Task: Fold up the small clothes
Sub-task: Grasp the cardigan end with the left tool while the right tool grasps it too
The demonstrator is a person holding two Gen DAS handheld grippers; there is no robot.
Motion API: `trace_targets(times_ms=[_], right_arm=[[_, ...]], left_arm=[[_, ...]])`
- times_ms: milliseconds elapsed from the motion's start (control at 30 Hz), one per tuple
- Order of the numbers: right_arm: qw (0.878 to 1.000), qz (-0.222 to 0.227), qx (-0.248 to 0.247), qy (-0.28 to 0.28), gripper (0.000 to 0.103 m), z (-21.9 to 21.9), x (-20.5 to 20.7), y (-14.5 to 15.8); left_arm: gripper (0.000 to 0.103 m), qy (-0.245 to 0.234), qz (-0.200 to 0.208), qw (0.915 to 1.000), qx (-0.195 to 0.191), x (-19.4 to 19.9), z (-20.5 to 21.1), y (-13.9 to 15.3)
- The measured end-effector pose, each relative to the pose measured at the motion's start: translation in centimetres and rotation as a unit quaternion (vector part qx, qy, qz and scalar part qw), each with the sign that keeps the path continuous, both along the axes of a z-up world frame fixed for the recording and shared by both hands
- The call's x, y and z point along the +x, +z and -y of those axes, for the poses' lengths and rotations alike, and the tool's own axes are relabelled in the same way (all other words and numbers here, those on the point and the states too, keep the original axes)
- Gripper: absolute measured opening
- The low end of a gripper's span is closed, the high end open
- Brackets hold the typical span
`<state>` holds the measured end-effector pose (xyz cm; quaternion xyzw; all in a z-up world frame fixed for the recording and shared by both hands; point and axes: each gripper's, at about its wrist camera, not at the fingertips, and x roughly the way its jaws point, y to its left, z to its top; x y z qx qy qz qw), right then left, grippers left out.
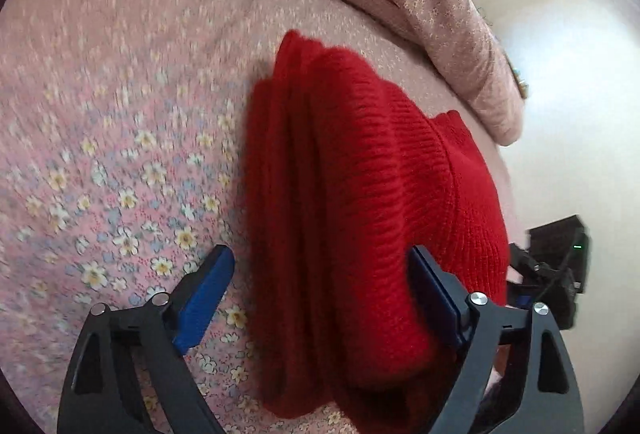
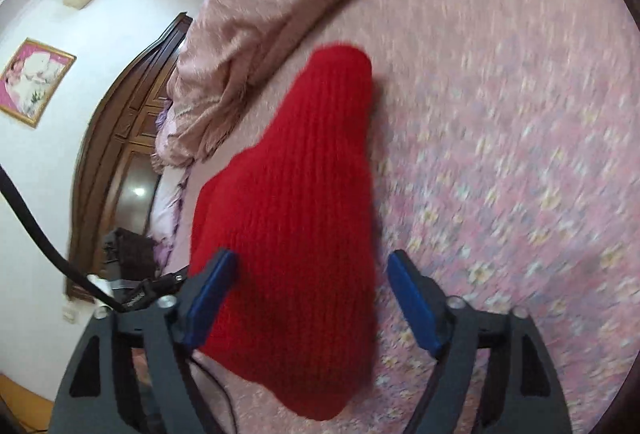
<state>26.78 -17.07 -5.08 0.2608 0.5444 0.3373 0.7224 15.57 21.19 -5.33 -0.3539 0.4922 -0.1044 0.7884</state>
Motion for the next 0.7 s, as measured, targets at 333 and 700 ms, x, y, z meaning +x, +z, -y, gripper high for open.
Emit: trace_targets(times_ms=[333, 700], right_arm=[[0.998, -0.030, 0.056, 0.013, 0.092, -1.7, -0.5, -2.4], [0.999, -0.012, 0.045, 0.014, 0.090, -2.5, -0.5, -2.0]], left_arm=[[0.093, -0.004, 0.019, 0.9998, -0.004, 0.9, 1.2, -0.2], [0.092, 0.021, -0.001, 0.9948, -0.100, 0.3, -0.5, -1.2]])
